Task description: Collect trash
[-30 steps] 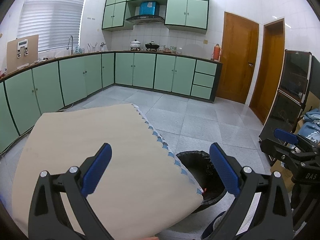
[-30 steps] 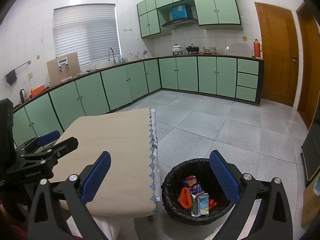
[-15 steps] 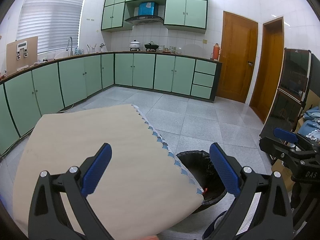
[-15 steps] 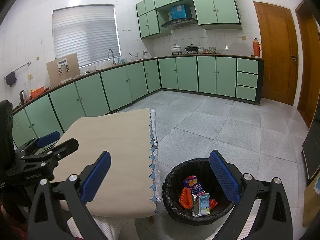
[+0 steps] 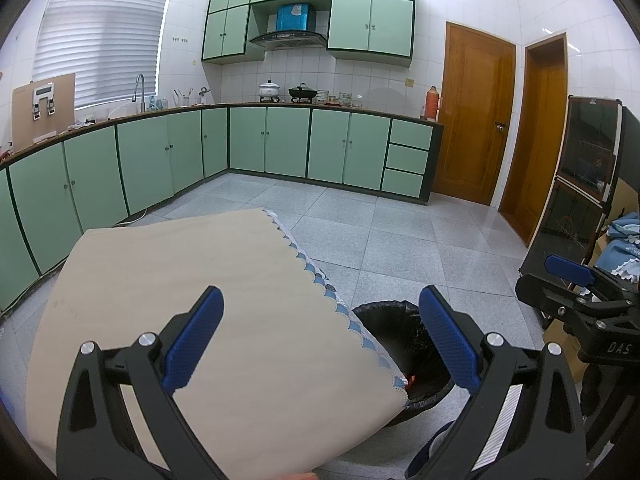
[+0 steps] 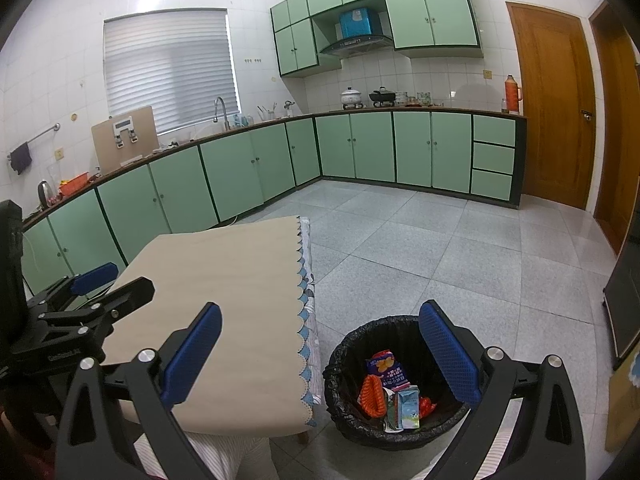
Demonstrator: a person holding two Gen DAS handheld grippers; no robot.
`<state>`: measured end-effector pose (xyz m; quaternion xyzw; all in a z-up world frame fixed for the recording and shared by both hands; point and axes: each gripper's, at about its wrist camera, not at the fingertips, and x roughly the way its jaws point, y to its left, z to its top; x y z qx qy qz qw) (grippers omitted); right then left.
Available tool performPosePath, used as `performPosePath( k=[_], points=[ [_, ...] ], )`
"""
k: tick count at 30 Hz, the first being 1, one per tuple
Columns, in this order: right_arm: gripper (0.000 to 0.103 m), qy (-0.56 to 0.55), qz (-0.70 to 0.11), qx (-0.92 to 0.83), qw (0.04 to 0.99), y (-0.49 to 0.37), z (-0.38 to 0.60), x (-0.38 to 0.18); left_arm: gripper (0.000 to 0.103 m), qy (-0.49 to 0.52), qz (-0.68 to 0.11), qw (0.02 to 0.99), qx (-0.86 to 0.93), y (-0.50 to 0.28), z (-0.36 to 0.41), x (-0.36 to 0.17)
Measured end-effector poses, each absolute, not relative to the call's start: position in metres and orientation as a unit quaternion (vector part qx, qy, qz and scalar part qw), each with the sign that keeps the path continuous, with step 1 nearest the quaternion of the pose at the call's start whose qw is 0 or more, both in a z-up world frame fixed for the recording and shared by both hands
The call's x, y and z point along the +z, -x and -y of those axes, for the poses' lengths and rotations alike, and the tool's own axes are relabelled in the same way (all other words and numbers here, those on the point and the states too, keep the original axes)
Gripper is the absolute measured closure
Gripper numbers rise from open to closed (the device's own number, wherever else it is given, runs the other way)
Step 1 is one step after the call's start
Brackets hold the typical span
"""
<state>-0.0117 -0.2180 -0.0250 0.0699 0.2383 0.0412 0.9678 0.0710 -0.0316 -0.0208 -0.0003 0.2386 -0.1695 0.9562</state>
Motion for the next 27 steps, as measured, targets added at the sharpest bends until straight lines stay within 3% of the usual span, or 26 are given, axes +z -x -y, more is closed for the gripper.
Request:
performPosePath(
  k=[27],
  points=[
    [0.006, -0.069, -0.240, 0.040, 0.968, 0.0098, 0.2182, -0.0266, 0.008, 0.001, -0.237, 0.957, -0.169, -0.0715, 0.0312, -0.0202]
  ],
)
